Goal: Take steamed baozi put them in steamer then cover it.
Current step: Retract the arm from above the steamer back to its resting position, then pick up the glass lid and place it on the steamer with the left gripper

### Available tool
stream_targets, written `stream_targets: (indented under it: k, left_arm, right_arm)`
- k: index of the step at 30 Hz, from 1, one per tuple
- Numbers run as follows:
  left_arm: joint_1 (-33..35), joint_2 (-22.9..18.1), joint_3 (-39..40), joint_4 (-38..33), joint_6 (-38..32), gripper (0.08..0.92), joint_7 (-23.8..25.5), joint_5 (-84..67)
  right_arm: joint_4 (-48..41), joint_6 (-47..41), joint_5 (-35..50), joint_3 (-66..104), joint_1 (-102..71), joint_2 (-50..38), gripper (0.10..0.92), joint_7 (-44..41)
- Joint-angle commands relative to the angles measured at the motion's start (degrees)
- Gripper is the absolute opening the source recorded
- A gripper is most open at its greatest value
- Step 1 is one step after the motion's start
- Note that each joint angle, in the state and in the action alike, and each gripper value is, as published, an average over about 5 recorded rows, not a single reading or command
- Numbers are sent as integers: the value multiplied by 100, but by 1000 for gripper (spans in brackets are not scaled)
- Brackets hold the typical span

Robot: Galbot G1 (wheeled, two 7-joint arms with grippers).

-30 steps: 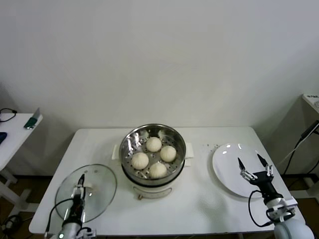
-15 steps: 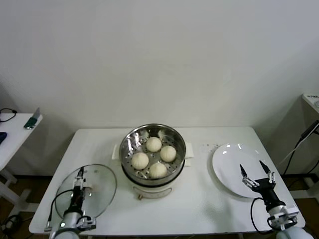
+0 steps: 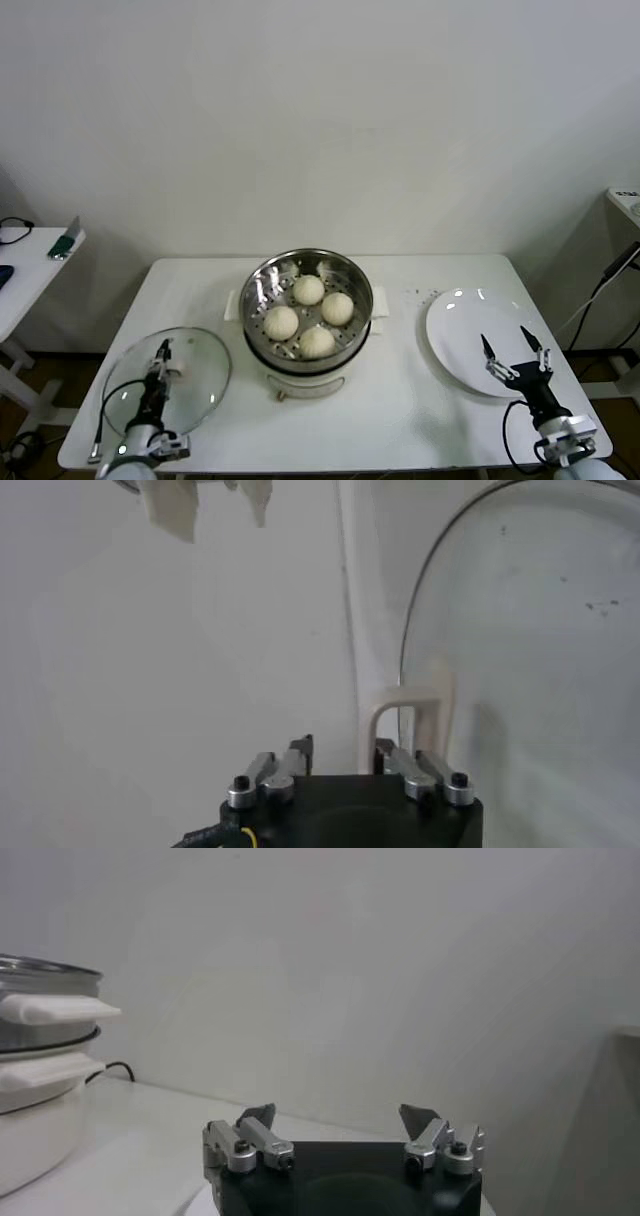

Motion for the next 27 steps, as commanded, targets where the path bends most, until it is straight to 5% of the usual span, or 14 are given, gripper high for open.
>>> stream_targets:
  k: [1,8,16,22,27]
  left_arm:
    - [118,137,16,-457,157,344,129,-565]
    - [514,473,-87,-1424,676,166,252,-1098]
    - [1035,983,-43,-2841,1962,151,258,-1397]
    - [980,1856,330,-3609,2840,151,222,-2120]
    - [248,2779,1042,-3711,3442,151,274,-2581]
  right_arm:
    - [-46,29,-81,11,16,5,823,-9]
    - [-100,34,-77,29,93,-73,823,-7]
    - [-206,-4,-103,-127,363,-257,823,1]
    - [-279,-83,-158,-346,721,-319,823,52]
    - [-340,-133,-277,-507,937,-301,823,80]
